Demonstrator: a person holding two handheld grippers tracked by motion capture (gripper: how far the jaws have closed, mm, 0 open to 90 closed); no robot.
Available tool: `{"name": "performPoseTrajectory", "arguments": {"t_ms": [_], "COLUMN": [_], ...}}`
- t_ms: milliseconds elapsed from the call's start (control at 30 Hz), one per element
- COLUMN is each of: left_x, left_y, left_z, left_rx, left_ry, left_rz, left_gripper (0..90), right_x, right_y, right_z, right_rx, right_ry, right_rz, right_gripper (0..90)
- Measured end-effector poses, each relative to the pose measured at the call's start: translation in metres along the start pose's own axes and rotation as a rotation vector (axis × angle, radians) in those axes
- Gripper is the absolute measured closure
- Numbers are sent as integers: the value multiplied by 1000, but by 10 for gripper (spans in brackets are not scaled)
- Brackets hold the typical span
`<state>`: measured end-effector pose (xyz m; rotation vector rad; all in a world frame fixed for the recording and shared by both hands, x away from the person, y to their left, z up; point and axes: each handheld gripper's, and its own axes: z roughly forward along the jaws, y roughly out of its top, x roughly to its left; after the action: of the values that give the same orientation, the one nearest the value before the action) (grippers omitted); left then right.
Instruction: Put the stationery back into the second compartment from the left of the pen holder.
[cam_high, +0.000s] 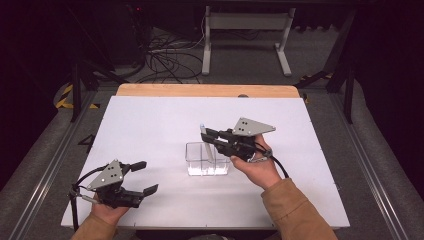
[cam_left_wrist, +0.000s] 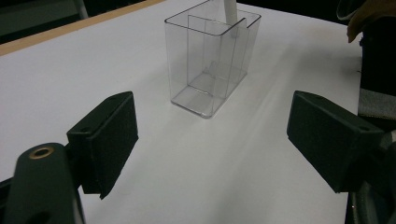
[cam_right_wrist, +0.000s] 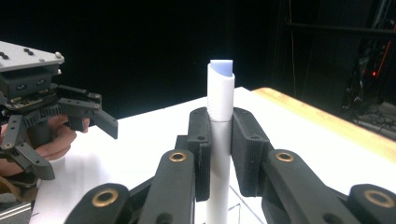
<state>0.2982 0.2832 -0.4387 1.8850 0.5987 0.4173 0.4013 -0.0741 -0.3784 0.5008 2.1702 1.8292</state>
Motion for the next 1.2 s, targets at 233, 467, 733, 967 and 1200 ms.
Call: {"name": "performPoseTrajectory", "arguments": {"t_ms": [233, 467, 733, 967, 1200], "left_x": [0, 0, 0, -2, -3], "left_y": [0, 0, 0, 1, 1], "left_z": [0, 0, -1, -2, -4], "left_rx": [0, 0, -2, -6, -17], "left_ry": [2, 2, 3, 9, 19], "left_rz": [0, 0, -1, -1, -3], "left_gripper": [174, 173, 173, 173, 171], "right_x": [-2, -3, -1, -2, -3], "right_y": [-4, 2, 11, 14, 10], "right_z": [2, -6, -27, -47, -71], "right_rx": [19, -12, -26, -33, -39], "right_ry": [-20, -55, -77, -108, -190], "right_rz": [22, -56, -82, -83, -100], "right_gripper": [588, 290, 252, 251, 218]}}
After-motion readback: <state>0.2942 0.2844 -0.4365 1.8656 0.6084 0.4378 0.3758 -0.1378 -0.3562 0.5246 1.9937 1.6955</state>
